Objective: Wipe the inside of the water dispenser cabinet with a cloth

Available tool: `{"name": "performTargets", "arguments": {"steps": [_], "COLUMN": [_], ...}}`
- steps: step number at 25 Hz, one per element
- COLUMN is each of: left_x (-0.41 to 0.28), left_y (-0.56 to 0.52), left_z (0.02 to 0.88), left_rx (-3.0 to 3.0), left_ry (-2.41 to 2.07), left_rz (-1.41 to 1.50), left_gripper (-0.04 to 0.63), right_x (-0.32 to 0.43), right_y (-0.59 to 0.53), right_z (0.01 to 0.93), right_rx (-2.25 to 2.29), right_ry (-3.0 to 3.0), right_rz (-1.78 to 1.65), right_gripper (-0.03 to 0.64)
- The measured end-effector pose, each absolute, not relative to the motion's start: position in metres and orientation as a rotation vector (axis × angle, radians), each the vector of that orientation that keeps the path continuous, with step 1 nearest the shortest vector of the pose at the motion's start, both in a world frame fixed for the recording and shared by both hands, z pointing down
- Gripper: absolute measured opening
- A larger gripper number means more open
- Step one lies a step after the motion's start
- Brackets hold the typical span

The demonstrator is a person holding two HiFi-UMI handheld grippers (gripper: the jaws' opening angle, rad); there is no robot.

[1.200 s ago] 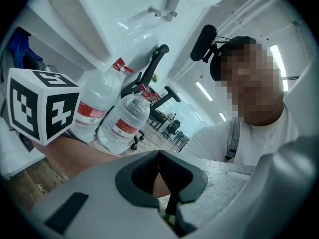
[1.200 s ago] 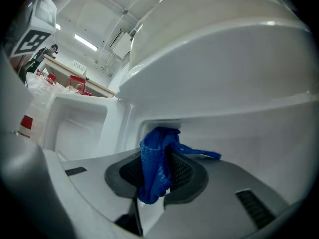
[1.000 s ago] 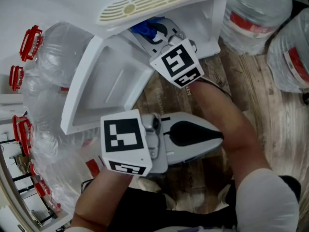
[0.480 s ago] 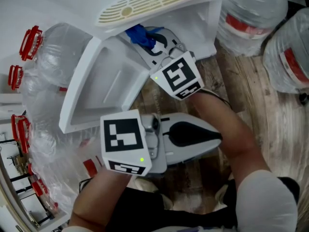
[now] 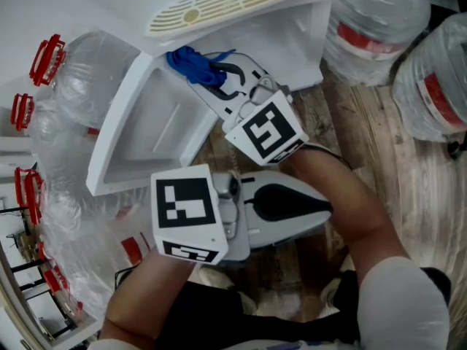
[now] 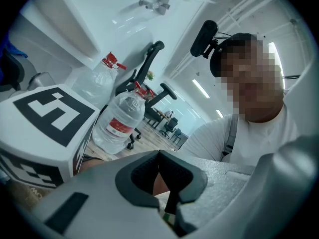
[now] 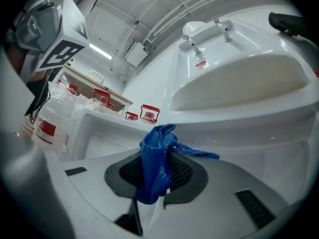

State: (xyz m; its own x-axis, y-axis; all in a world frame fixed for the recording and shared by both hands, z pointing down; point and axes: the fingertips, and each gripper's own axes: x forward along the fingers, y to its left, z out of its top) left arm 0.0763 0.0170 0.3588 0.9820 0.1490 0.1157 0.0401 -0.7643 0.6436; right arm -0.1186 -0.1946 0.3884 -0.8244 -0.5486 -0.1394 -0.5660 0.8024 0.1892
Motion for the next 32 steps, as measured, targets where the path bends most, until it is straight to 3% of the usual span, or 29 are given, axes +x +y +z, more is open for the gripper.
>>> {"name": "performTargets", "arguments": {"steps": [8, 21, 32], "left_x": [0.08, 0.056, 0.018], "left_y": [0.021, 0.031, 0.039], "left_z": [0.349, 0.279, 0.2], "left_rx": [2.445, 2.418, 2.57], "left_ry": [0.129, 0.065, -0.107], "left_rz": [0.187, -0.072, -0.103], "left_gripper": [0.003, 0.003, 0.003], "right_x": [-0.127, -0.078, 0.005], "right_y": [-0.173, -0.139, -0.083], "right_z": [0.408, 0.481, 0.392], "right_rx": [-0.792, -0.949, -1.312], "right_ry": [2.986, 3.283, 3.304], "right_rz": [0.303, -0.083, -0.491], "right_gripper": [0.083, 0.083, 0.083]}}
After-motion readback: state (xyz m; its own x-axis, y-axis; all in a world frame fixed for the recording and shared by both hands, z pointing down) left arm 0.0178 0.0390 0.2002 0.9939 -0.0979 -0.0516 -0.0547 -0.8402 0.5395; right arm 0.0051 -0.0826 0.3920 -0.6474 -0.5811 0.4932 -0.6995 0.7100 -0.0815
